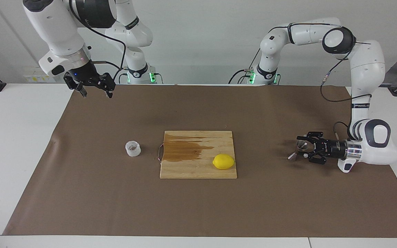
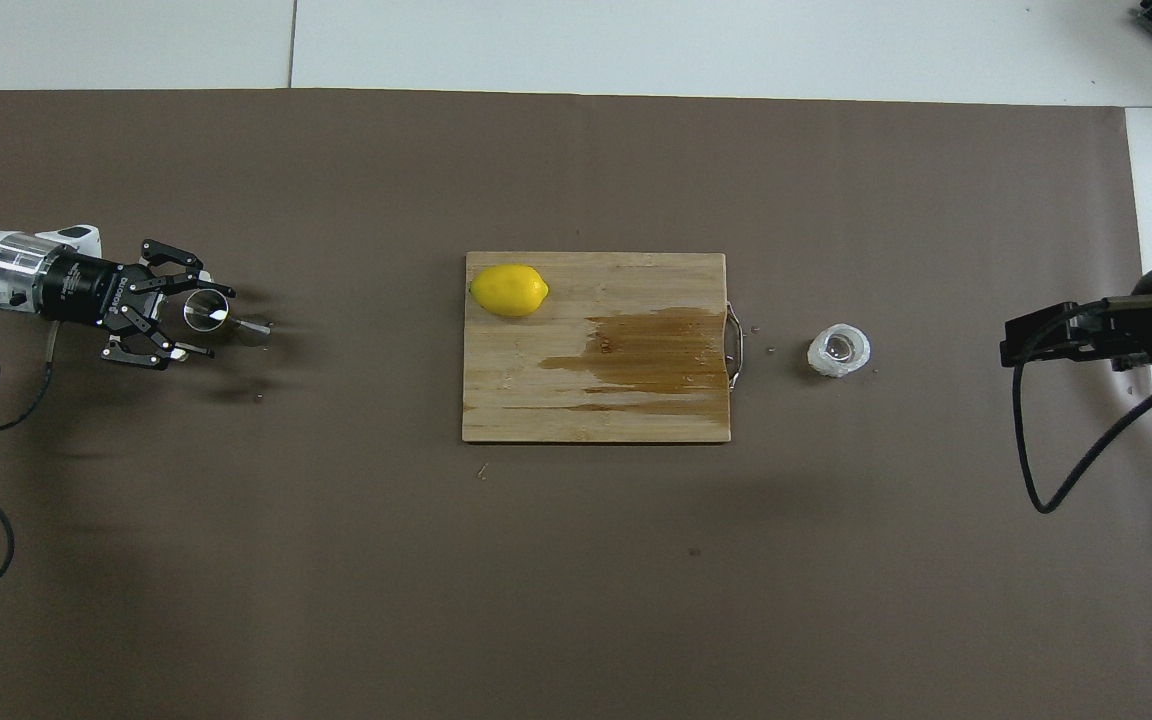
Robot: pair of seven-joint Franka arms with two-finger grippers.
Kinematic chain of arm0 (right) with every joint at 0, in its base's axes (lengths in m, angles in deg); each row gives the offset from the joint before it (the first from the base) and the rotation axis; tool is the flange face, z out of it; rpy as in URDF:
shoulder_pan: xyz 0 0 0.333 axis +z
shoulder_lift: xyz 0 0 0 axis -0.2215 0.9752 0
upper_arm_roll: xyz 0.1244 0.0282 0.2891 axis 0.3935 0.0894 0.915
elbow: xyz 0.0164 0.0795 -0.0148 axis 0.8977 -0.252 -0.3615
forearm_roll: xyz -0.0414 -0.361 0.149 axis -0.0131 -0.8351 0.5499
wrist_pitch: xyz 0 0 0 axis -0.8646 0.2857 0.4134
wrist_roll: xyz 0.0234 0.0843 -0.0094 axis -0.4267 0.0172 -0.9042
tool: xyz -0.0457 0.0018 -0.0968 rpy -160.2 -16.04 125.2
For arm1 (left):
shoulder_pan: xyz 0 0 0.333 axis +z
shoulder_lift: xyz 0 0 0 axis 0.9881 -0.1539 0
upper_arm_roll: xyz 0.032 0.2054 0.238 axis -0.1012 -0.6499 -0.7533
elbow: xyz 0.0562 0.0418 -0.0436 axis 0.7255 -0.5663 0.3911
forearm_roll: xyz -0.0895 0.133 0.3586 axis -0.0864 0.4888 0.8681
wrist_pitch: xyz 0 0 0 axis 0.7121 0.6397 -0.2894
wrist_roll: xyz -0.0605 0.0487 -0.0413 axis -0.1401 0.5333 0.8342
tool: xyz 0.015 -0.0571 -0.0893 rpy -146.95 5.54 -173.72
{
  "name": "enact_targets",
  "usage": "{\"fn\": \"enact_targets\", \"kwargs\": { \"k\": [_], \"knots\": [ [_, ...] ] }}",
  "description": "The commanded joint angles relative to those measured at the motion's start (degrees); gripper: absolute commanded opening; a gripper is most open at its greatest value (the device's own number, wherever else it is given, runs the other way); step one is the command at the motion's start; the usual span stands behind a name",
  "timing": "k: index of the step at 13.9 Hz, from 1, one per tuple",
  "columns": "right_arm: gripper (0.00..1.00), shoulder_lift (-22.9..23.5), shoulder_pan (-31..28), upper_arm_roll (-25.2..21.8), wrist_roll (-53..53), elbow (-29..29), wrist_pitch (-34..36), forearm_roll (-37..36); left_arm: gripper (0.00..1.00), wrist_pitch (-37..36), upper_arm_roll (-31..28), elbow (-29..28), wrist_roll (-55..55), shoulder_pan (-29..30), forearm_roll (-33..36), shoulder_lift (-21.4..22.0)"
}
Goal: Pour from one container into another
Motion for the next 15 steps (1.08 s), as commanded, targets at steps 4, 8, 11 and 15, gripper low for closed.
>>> {"fn": "enact_targets", "kwargs": {
  "k": [4, 8, 11, 15],
  "knots": [
    [1.00, -0.5, -0.7, 0.3, 0.6, -1.0, -0.9, 0.8, 0.75, 0.6, 0.4, -0.6, -0.7, 1.0, 0.6, -0.2],
    [1.00, -0.5, -0.7, 0.3, 0.6, -1.0, -0.9, 0.8, 0.75, 0.6, 0.5, -0.7, -0.7, 1.0, 0.3, -0.2],
    [1.00, -0.5, -0.7, 0.3, 0.6, -0.9, -0.9, 0.8, 0.76, 0.6, 0.5, -0.8, -0.7, 1.0, 0.1, -0.2],
    [1.00, -0.6, -0.7, 0.3, 0.6, -0.9, -0.9, 0.8, 0.76, 0.2, 0.5, -0.8, -0.7, 1.0, 0.0, -0.2]
  ]
}}
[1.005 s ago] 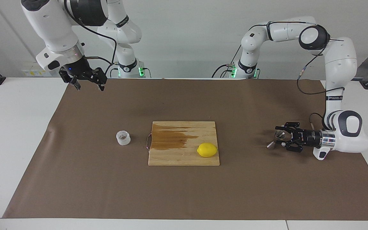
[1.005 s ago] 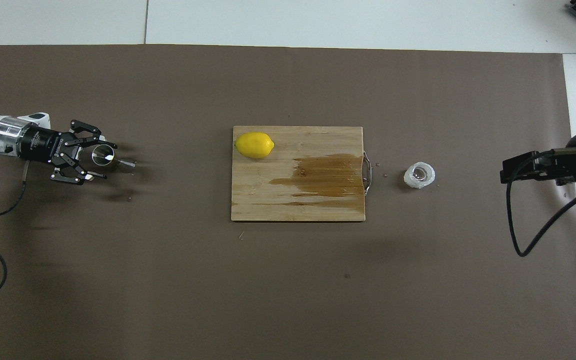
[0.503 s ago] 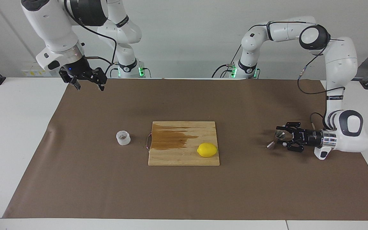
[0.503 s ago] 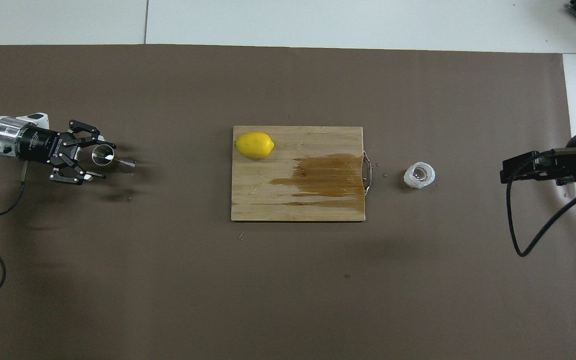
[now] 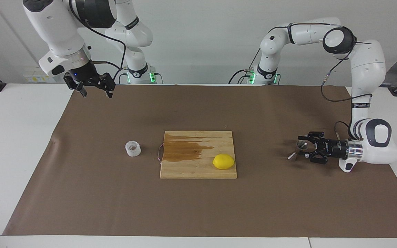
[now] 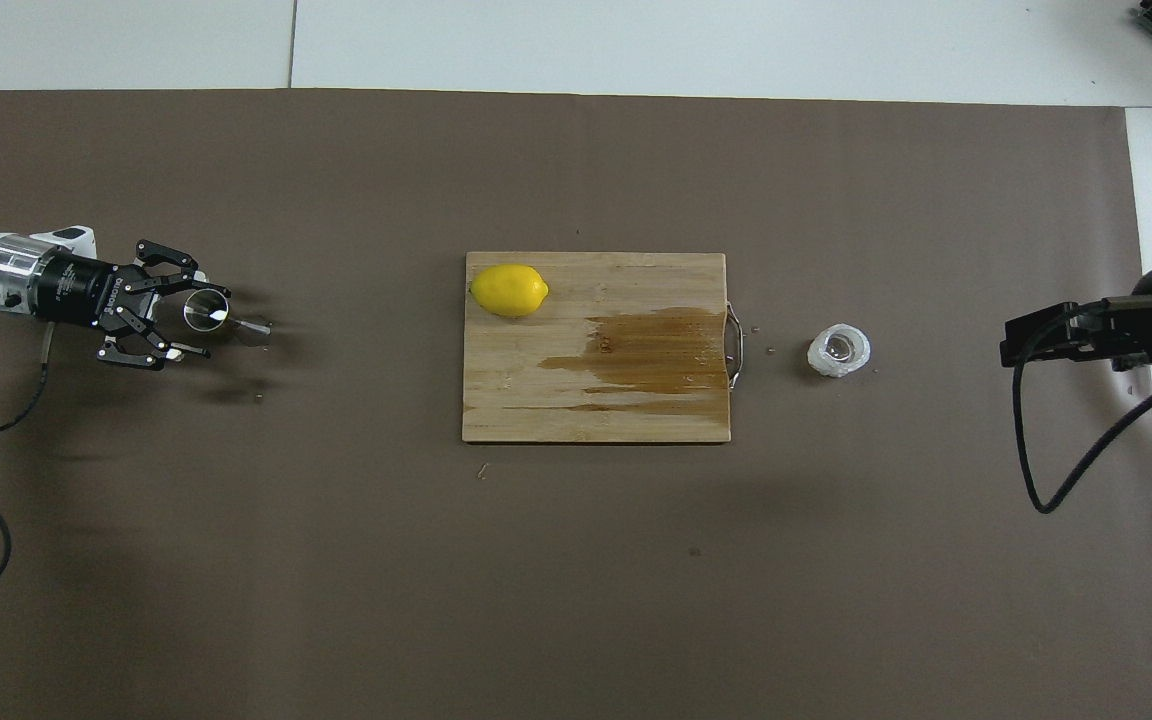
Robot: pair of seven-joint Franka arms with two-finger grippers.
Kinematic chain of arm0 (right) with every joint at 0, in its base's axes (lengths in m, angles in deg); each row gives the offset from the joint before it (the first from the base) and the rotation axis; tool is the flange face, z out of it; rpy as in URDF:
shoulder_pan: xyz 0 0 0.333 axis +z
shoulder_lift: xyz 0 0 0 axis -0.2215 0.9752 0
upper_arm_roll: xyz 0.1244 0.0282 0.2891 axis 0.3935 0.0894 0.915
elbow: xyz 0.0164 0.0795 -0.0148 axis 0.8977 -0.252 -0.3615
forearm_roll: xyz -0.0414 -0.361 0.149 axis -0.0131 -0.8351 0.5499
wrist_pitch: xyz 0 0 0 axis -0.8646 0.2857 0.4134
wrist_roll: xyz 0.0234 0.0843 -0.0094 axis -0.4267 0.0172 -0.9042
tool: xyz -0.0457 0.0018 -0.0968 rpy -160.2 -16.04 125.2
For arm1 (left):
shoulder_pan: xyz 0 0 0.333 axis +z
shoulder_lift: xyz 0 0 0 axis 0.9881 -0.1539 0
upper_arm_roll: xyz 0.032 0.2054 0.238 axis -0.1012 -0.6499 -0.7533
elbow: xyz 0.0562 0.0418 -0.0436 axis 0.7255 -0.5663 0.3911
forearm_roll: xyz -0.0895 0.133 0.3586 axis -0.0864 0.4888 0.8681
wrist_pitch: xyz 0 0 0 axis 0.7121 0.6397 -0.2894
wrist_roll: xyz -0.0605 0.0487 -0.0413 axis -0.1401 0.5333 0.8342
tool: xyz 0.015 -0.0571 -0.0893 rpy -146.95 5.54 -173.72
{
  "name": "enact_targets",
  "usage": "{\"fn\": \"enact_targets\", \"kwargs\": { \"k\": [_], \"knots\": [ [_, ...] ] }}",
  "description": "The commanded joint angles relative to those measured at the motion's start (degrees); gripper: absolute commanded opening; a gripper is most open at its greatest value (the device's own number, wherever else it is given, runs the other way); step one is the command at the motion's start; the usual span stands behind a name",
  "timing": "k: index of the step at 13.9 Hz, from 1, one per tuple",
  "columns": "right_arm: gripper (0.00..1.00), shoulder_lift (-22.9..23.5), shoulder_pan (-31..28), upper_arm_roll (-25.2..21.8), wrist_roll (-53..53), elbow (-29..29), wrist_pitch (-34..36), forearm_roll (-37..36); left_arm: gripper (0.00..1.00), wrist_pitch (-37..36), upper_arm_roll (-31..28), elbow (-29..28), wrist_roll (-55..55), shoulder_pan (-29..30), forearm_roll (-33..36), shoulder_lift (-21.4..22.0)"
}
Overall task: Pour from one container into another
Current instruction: 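Close the left gripper on the small metal cup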
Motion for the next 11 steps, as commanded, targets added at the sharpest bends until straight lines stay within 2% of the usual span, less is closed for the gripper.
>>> {"fn": "enact_targets", "kwargs": {
  "k": [1, 6, 9, 11],
  "knots": [
    [1.00, -0.5, -0.7, 0.3, 0.6, -1.0, -1.0, 0.8, 0.76, 0.2, 0.4, -0.7, -0.7, 0.5, 0.0, -0.2],
    [1.00, -0.5, -0.7, 0.3, 0.6, -1.0, -1.0, 0.8, 0.75, 0.0, 0.4, -0.7, -0.7, 0.5, -0.1, -0.2],
    [1.00, -0.5, -0.7, 0.3, 0.6, -0.9, -1.0, 0.8, 0.65, -0.1, 0.4, -0.7, -0.6, 0.6, -0.4, -0.2],
    [1.00, -0.5, -0.7, 0.3, 0.6, -0.9, -1.0, 0.8, 0.65, -0.1, 0.4, -0.7, -0.5, 0.5, -0.5, -0.2]
  ]
}}
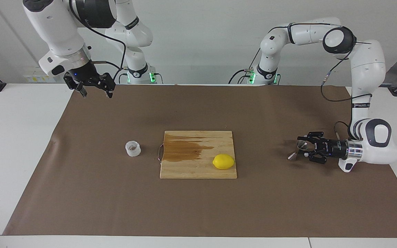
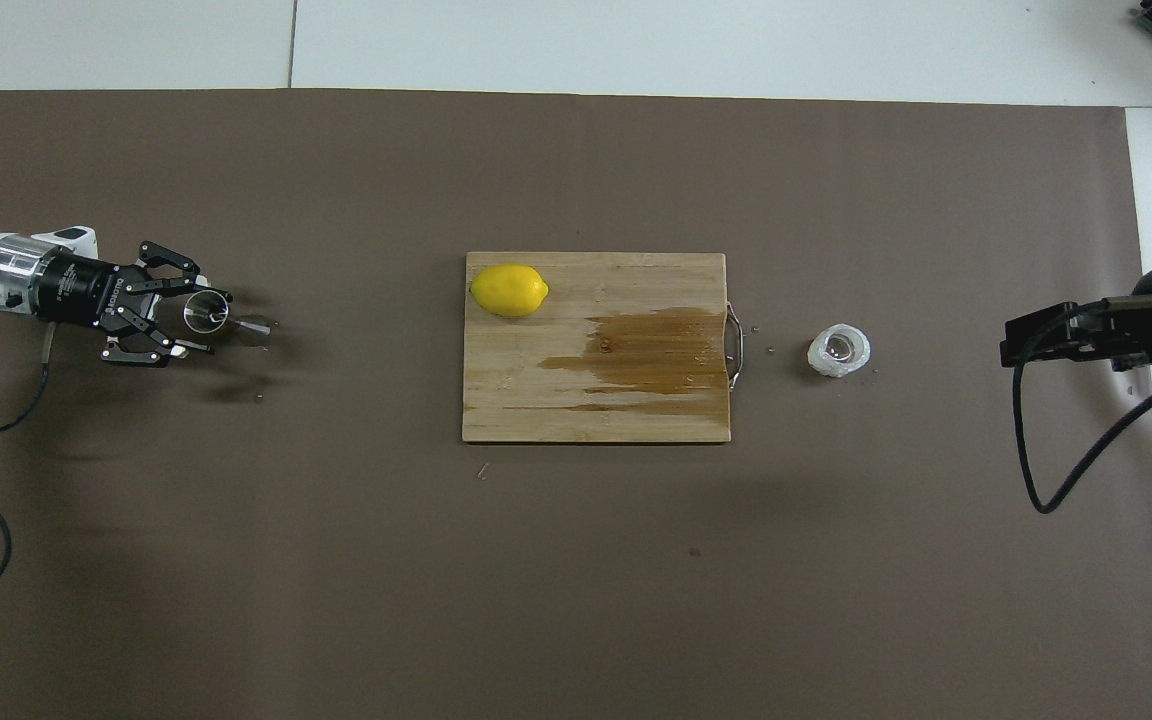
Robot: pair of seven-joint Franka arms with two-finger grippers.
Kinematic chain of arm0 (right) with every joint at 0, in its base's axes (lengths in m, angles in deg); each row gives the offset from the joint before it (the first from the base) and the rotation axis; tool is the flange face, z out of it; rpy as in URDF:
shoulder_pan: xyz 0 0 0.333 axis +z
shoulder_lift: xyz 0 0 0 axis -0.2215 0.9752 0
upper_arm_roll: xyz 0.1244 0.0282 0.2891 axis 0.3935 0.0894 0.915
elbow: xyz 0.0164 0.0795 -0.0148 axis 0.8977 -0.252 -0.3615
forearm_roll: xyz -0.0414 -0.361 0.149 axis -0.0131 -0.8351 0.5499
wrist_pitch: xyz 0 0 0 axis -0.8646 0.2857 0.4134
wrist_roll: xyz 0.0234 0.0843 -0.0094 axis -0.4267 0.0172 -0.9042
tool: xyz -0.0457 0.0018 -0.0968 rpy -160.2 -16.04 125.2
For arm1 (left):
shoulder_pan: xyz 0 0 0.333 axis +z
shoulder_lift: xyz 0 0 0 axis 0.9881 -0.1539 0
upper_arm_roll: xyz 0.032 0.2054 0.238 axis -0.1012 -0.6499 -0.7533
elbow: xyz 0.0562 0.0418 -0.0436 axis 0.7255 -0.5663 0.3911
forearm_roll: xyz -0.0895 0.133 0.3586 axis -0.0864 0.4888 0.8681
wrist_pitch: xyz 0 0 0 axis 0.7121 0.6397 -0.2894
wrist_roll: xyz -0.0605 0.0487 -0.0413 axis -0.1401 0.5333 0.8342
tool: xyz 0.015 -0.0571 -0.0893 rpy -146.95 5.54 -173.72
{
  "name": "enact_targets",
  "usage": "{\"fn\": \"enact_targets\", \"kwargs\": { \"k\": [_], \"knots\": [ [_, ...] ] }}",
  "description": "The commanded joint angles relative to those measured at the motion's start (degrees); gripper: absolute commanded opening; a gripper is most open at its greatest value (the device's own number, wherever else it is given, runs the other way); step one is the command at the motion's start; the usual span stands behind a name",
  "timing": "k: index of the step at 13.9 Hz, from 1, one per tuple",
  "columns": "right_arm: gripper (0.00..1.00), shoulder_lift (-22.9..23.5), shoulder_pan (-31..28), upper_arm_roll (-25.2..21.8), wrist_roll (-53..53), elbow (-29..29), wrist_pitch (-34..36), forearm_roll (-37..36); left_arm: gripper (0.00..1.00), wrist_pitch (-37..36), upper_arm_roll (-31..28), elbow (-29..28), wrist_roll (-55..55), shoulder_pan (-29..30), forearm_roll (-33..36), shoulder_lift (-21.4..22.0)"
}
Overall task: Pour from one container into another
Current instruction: 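Close the left gripper on the small metal cup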
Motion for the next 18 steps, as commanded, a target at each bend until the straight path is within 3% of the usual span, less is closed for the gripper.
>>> {"fn": "enact_targets", "kwargs": {
  "k": [1, 2, 8, 14, 18],
  "knots": [
    [1.00, -0.5, -0.7, 0.3, 0.6, -1.0, -1.0, 0.8, 0.62, 0.0, 0.4, -0.6, -0.5, 0.6, -0.4, -0.2],
    [1.00, -0.5, -0.7, 0.3, 0.7, -1.0, -0.9, 0.8, 0.61, -0.1, 0.4, -0.6, -0.5, 0.5, -0.4, -0.2],
    [1.00, -0.5, -0.7, 0.3, 0.7, -1.0, -1.0, 0.8, 0.26, 0.0, 0.4, -0.6, 0.5, 0.5, -0.4, -0.2],
    [1.00, -0.5, -0.7, 0.3, 0.6, -0.9, -0.9, 0.8, 0.24, 0.0, 0.4, -0.6, 0.7, 0.5, -0.5, -0.2],
    [1.00, -0.6, -0.7, 0.3, 0.6, -0.9, -0.9, 0.8, 0.15, 0.0, 0.5, -0.6, 0.7, 0.5, -1.7, -0.2]
  ]
}}
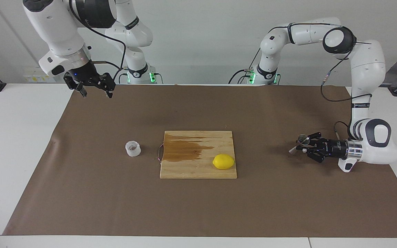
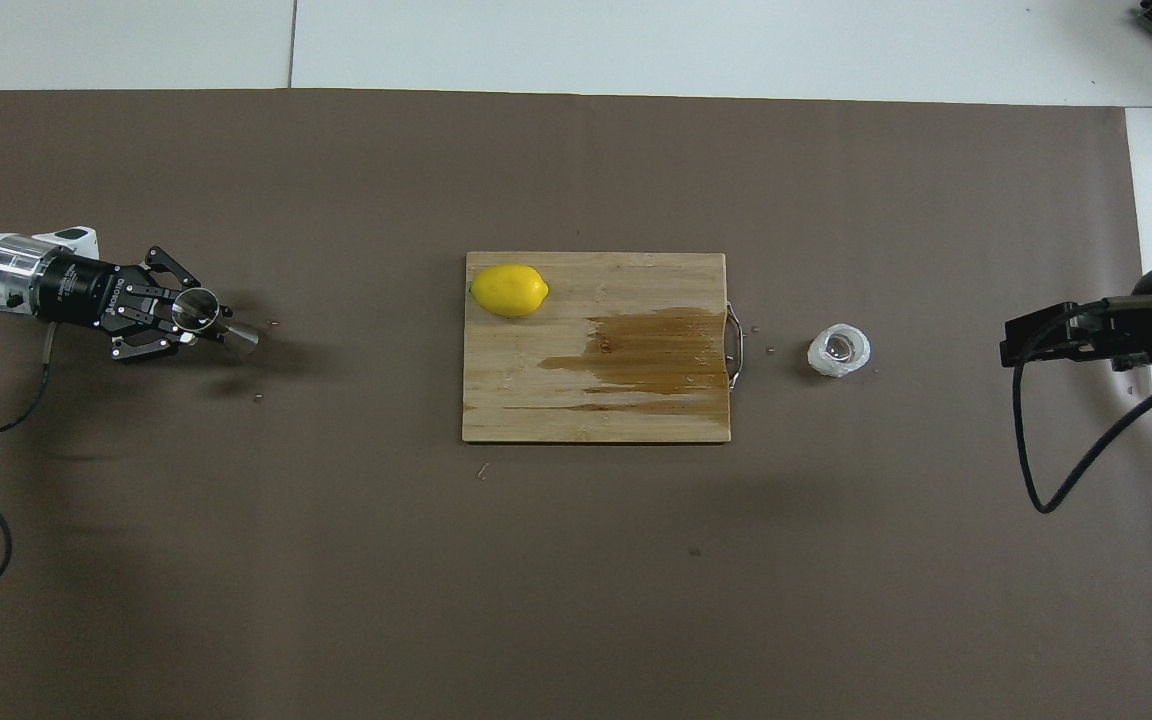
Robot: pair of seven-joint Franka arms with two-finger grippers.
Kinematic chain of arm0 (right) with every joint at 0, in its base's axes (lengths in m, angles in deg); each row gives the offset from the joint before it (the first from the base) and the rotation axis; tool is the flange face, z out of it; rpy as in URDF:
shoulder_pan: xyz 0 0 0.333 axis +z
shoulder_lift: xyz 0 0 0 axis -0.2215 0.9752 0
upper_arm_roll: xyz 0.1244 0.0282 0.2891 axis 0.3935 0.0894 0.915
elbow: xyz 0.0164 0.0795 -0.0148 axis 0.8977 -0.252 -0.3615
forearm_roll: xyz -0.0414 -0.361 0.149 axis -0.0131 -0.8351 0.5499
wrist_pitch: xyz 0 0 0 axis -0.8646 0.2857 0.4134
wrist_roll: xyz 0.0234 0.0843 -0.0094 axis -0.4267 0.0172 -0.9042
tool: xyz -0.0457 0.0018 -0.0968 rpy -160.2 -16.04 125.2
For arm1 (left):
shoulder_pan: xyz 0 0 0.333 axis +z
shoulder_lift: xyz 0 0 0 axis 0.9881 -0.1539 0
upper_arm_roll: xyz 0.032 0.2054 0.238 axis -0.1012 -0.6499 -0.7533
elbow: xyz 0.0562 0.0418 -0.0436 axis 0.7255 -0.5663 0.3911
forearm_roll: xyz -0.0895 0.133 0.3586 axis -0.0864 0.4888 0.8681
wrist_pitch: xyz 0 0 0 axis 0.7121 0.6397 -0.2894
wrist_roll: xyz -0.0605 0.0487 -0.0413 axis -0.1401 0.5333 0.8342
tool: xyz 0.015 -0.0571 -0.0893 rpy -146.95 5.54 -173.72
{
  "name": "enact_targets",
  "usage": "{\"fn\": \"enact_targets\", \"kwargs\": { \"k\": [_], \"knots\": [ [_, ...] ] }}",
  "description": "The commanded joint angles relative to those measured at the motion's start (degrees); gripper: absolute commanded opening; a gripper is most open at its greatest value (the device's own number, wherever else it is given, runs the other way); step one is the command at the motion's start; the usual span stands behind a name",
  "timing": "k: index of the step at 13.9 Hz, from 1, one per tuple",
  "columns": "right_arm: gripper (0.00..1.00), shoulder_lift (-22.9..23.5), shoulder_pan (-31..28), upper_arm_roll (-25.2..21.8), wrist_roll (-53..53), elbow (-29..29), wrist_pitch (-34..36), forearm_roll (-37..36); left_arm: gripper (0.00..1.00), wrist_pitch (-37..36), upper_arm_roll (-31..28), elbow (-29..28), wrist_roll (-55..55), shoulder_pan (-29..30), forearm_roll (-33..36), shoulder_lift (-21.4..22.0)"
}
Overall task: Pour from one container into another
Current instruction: 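Close the left gripper on the small metal cup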
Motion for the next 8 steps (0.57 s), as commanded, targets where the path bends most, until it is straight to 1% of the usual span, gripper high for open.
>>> {"fn": "enact_targets", "kwargs": {
  "k": [1, 7, 8],
  "knots": [
    [1.00, -0.5, -0.7, 0.3, 0.6, -1.0, -1.0, 0.8, 0.14, 0.0, 0.5, -0.6, 0.6, 0.5, -1.3, -0.2],
    [1.00, -0.6, -0.7, 0.3, 0.6, -1.0, -1.0, 0.8, 0.14, 0.0, 0.6, -1.1, 0.5, 0.3, -2.6, -0.2],
    [1.00, -0.6, -0.7, 0.3, 0.7, -1.0, -1.0, 0.8, 0.09, 0.0, 0.6, -1.1, 0.5, 0.3, -2.7, -0.2]
  ]
}}
